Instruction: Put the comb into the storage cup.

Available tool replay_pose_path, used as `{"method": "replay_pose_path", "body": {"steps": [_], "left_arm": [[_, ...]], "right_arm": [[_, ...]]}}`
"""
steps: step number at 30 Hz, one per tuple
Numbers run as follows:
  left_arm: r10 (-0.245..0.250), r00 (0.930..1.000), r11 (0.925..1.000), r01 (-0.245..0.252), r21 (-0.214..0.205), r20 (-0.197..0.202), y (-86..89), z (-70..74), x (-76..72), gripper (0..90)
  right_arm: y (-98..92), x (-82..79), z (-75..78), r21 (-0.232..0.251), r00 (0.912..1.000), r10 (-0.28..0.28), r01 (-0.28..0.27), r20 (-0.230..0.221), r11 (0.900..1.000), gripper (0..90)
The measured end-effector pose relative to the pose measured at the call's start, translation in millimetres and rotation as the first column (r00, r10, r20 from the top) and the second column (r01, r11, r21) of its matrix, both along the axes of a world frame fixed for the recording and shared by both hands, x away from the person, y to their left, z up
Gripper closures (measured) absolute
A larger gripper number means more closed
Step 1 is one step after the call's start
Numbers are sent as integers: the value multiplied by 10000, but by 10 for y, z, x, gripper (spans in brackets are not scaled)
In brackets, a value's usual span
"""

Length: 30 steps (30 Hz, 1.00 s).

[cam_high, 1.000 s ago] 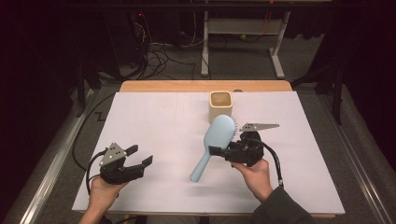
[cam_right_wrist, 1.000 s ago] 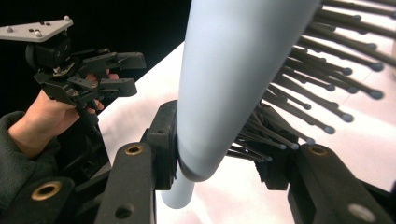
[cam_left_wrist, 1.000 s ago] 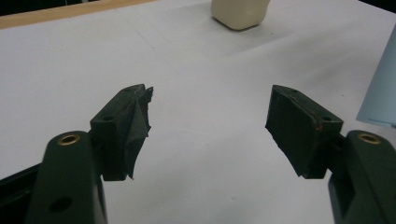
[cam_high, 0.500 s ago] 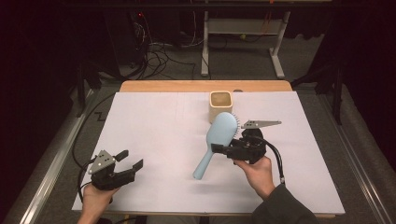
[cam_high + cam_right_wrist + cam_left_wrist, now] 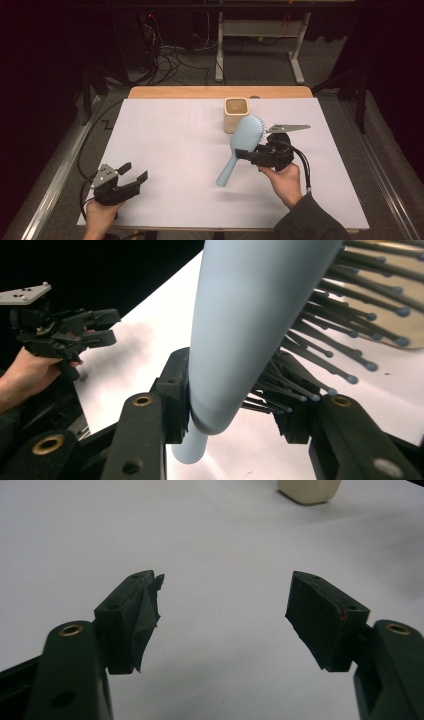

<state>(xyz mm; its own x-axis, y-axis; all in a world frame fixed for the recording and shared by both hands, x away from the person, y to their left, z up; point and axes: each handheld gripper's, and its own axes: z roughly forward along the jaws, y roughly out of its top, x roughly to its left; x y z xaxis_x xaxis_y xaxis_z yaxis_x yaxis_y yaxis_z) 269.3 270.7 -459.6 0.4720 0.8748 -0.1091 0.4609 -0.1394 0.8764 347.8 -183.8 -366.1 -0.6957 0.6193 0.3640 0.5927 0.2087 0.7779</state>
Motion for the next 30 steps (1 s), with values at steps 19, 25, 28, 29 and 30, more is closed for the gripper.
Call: {"method": "replay_pose_path", "body": {"steps": [19, 25, 28, 29, 30], "left_arm": [[64, 9999, 9999, -62, 107, -154, -11, -33, 18, 294], [35, 9998, 9999, -33, 102, -197, -14, -38, 22, 295], [29, 9998, 10000, -27, 96, -213, -17, -41, 23, 294], [30, 9998, 10000, -28, 89, -218, -19, -42, 24, 295], [44, 9998, 10000, -42, 75, -207, -21, -45, 26, 295]], "right_arm": [[-169, 85, 141, -575, 9978, -601, 617, 286, 9964, 571], [-190, 112, 202, -656, 9968, -717, 738, 342, 9951, 571], [-202, 128, 242, -663, 9962, -753, 780, 427, 9947, 571], [-205, 133, 256, -676, 9960, -768, 798, 455, 9945, 571], [-206, 137, 271, -696, 9958, -791, 822, 469, 9942, 571]]}}
